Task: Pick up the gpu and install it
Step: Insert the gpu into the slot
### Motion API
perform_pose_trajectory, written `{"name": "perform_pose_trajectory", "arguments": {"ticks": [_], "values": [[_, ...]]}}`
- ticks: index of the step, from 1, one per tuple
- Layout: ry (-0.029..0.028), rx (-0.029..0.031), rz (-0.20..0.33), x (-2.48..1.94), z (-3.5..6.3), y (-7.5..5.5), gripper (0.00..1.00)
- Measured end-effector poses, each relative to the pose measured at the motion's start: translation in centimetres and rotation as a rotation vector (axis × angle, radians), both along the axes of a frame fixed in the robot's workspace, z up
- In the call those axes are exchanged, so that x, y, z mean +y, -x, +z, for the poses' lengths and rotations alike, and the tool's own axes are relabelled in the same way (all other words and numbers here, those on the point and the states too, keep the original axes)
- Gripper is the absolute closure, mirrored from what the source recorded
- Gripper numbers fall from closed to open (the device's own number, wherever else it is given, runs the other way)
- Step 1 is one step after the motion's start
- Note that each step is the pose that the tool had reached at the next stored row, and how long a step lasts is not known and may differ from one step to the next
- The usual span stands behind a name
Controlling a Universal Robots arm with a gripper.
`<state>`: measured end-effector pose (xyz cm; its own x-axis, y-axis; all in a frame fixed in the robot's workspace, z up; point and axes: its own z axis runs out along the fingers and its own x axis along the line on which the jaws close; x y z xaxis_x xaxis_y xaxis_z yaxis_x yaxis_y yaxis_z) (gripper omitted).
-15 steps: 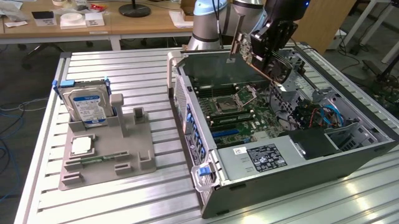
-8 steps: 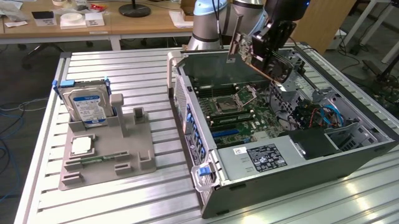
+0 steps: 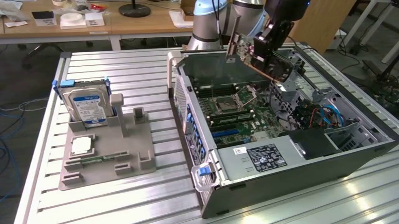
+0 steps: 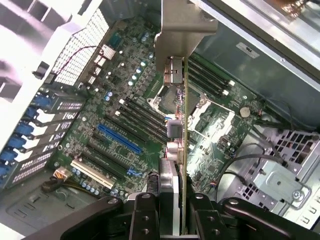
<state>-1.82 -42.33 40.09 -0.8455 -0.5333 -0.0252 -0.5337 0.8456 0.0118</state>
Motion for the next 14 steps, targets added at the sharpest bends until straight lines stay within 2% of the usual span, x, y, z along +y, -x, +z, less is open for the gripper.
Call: {"name": "perform_pose_trajectory", "arguments": {"ticks": [14], "values": [[0.0000, 0.0000, 0.191, 0.00, 0.00, 0.00, 0.72]]}}
